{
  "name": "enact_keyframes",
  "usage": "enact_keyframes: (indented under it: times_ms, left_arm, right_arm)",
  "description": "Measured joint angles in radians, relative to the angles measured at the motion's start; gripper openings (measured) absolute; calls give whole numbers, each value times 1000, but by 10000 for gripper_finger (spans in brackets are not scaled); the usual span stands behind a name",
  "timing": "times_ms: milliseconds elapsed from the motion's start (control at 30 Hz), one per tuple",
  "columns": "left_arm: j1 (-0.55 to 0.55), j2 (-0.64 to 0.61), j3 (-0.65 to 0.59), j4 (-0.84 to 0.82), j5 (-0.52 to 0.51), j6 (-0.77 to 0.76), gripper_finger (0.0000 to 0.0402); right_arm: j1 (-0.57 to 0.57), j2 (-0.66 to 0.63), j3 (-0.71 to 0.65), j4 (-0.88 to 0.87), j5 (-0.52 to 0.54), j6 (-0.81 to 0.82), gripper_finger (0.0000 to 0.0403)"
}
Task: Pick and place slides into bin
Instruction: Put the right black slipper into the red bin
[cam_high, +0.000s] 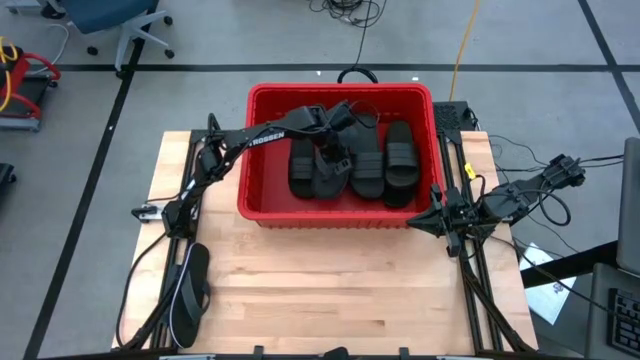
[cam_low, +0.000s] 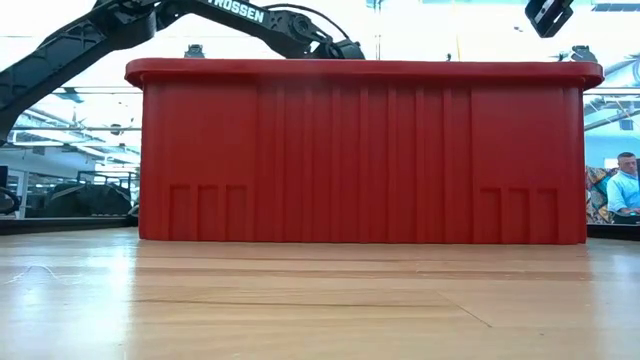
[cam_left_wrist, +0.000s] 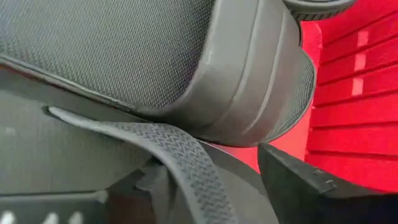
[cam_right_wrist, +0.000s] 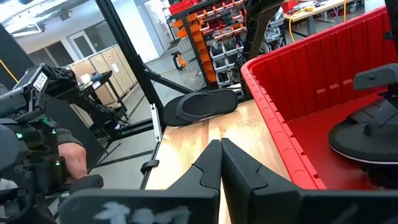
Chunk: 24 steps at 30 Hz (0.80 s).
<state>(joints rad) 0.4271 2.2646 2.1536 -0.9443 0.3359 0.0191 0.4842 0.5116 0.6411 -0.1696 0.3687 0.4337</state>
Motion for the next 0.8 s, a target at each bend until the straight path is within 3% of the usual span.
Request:
enact_keyframes:
  times_ms: [533, 800]
  left_arm:
    - [4, -1, 0, -16, -32, -18, 230]
    - [-2, -2, 0, -21, -118, 115, 230]
  right_arm:
    - [0, 0, 0, 0, 0, 1, 0]
    - [0, 0, 0, 0, 0, 1, 0]
